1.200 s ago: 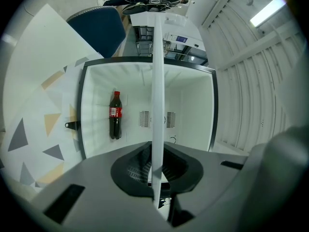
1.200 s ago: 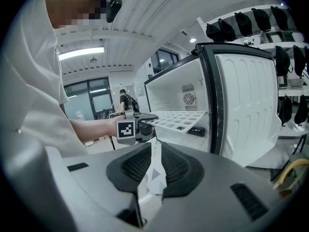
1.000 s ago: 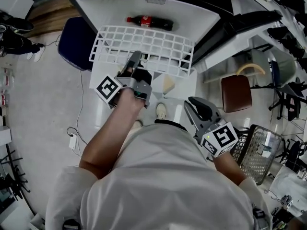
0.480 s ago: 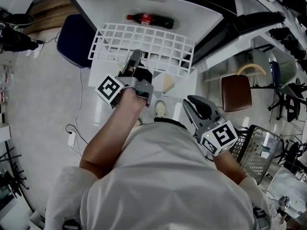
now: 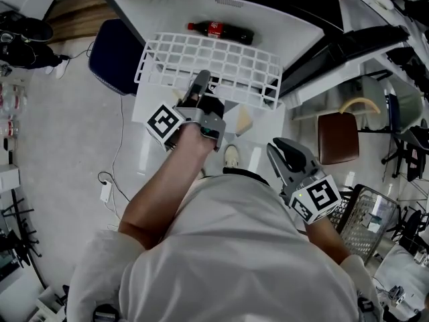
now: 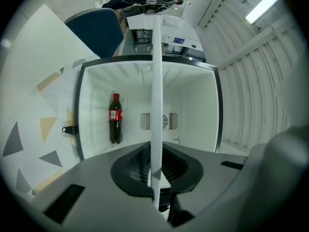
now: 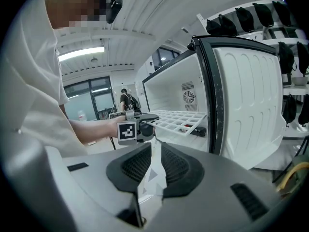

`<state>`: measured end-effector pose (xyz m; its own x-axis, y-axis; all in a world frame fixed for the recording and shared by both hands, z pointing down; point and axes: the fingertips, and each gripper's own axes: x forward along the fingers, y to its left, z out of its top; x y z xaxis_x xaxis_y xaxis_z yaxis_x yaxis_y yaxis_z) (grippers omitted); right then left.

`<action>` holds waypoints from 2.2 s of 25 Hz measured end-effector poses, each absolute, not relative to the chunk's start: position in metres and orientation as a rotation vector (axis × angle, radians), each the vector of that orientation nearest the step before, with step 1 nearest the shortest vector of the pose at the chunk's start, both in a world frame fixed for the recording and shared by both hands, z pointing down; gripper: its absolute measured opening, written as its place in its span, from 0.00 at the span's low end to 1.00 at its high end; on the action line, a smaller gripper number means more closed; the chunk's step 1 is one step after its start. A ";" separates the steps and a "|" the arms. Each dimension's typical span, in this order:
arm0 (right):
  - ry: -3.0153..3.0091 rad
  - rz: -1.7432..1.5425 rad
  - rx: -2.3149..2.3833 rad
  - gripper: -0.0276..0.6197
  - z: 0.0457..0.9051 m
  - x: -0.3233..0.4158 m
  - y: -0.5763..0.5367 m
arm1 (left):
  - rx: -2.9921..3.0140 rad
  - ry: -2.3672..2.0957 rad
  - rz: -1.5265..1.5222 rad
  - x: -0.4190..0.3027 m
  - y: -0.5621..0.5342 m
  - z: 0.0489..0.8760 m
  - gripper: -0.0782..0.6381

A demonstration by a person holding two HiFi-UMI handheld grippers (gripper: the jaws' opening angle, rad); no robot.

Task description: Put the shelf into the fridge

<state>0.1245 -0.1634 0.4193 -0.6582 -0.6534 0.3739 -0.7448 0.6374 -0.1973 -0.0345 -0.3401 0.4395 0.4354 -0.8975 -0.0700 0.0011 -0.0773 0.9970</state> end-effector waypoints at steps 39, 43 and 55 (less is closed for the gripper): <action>-2.624 0.426 1.186 0.16 0.408 0.142 -0.213 | 1.477 -0.824 -0.851 -0.017 -0.407 0.442 0.16; -2.618 0.430 1.197 0.16 0.410 0.146 -0.214 | 1.478 -0.821 -0.850 -0.015 -0.415 0.443 0.16; -2.597 0.443 1.231 0.16 0.414 0.161 -0.218 | 1.491 -0.817 -0.856 -0.007 -0.444 0.444 0.16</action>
